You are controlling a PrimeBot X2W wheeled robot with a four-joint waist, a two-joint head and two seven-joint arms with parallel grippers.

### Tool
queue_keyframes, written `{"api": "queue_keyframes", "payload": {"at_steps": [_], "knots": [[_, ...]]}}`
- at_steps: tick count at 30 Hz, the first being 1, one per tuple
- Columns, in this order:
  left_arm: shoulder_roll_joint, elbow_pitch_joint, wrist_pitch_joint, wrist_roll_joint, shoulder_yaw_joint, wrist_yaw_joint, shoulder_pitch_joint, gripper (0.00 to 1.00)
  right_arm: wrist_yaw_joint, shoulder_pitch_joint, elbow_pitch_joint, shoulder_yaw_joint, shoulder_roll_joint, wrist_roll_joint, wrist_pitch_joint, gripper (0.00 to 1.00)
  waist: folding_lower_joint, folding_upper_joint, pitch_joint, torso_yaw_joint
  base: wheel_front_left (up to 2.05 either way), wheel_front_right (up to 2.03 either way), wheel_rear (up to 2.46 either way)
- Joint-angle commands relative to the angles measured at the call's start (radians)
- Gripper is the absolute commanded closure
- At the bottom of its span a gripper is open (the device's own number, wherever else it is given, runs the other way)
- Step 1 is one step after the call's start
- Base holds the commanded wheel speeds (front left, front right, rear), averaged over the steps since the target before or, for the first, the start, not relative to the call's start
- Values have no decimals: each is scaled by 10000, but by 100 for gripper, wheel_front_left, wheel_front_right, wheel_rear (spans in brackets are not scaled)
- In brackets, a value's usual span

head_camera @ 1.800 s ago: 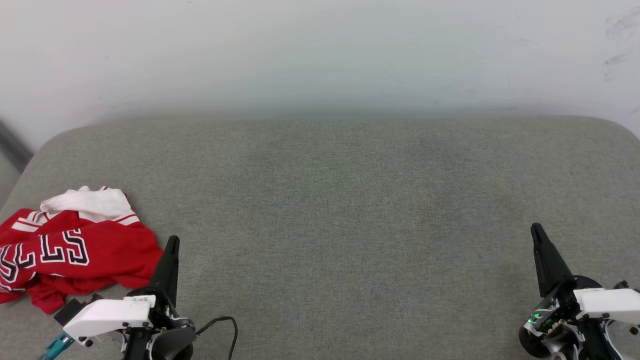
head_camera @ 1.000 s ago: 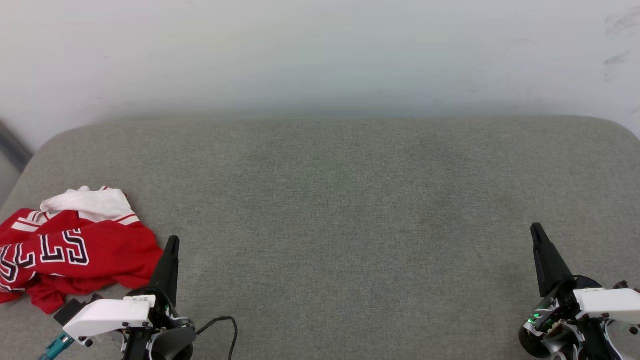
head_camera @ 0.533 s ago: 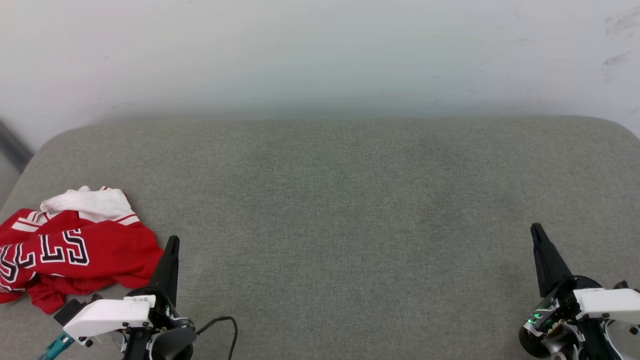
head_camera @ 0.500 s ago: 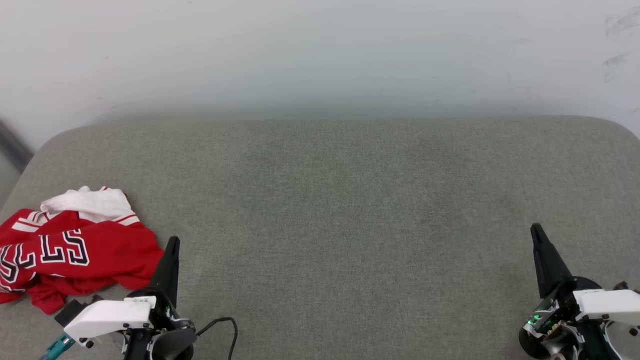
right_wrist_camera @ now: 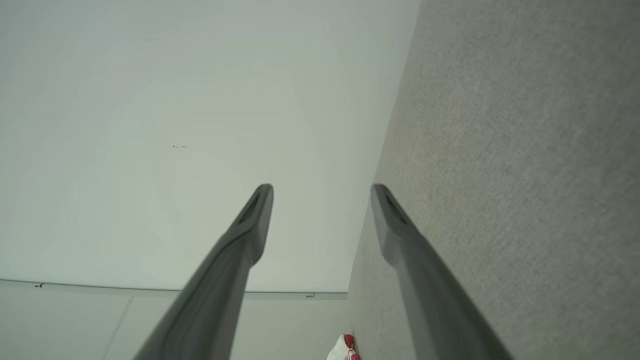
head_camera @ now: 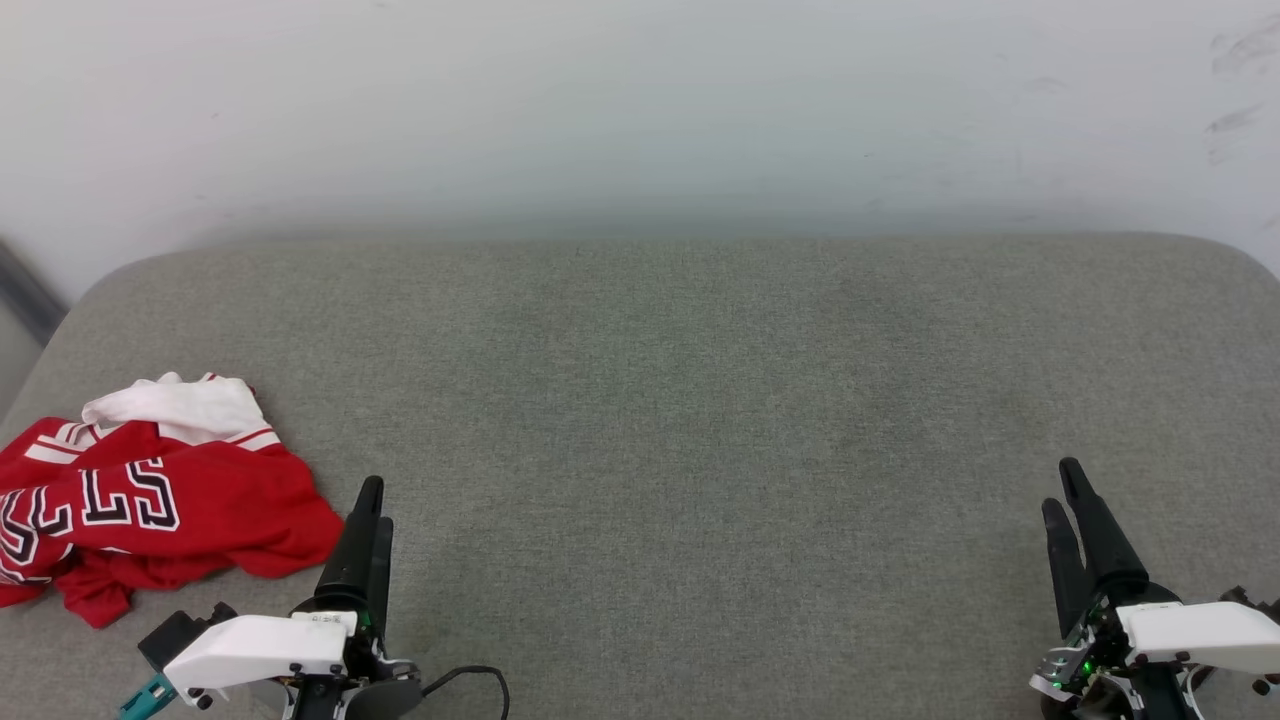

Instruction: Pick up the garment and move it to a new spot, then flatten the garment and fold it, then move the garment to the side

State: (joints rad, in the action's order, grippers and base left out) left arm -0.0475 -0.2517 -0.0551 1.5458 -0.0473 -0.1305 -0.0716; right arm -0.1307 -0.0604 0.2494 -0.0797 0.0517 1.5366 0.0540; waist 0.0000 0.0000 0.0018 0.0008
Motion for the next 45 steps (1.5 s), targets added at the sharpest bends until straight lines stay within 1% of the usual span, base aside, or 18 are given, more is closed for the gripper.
{"api": "queue_keyframes", "payload": {"at_steps": [1,5,11,12,16,17,24,25,27,35,45], "knots": [[-35,268,155,-417,58,-2,-330,0,0,-130,-290,88,64,-456,-148,0,0,0,-5,-3,0,0,0],[-30,415,335,-1235,178,-2,-352,0,0,-116,-466,183,71,-1265,-328,0,0,0,-15,-8,0,0,0],[-22,593,587,-2469,333,-2,-371,0,0,-63,-734,272,65,-2799,-579,0,0,0,-25,-7,0,0,0],[-22,593,587,-2469,333,-2,-371,0,0,-63,-734,272,65,-2799,-579,0,0,0,-25,-7,0,0,0],[-20,707,746,-3347,465,-2,-416,0,0,-36,-888,345,51,-3768,-740,0,0,0,-25,0,0,0,0],[-20,797,864,-4045,604,-2,-460,0,0,-30,-974,389,49,-4537,-856,0,0,0,-27,12,0,0,0],[-82,932,1118,-5712,880,-3,-533,0,0,-6,-1172,437,37,-6297,-1110,0,0,0,-39,26,0,0,0],[-128,925,1225,-6366,960,-3,-541,0,0,7,-1230,460,28,-7021,-1216,0,0,0,-42,28,0,0,0],[-152,912,1290,-6758,998,-3,-550,0,0,11,-1261,470,23,-7503,-1284,0,0,0,-43,28,0,0,0],[-210,831,1547,-8128,1067,10,-575,0,0,34,-1176,557,4,-9040,-1523,0,0,0,-70,33,0,0,0],[-271,724,1845,-9509,1194,61,-583,0,0,41,-1196,612,-6,-10498,-1661,0,0,0,-104,55,0,0,0]]}}
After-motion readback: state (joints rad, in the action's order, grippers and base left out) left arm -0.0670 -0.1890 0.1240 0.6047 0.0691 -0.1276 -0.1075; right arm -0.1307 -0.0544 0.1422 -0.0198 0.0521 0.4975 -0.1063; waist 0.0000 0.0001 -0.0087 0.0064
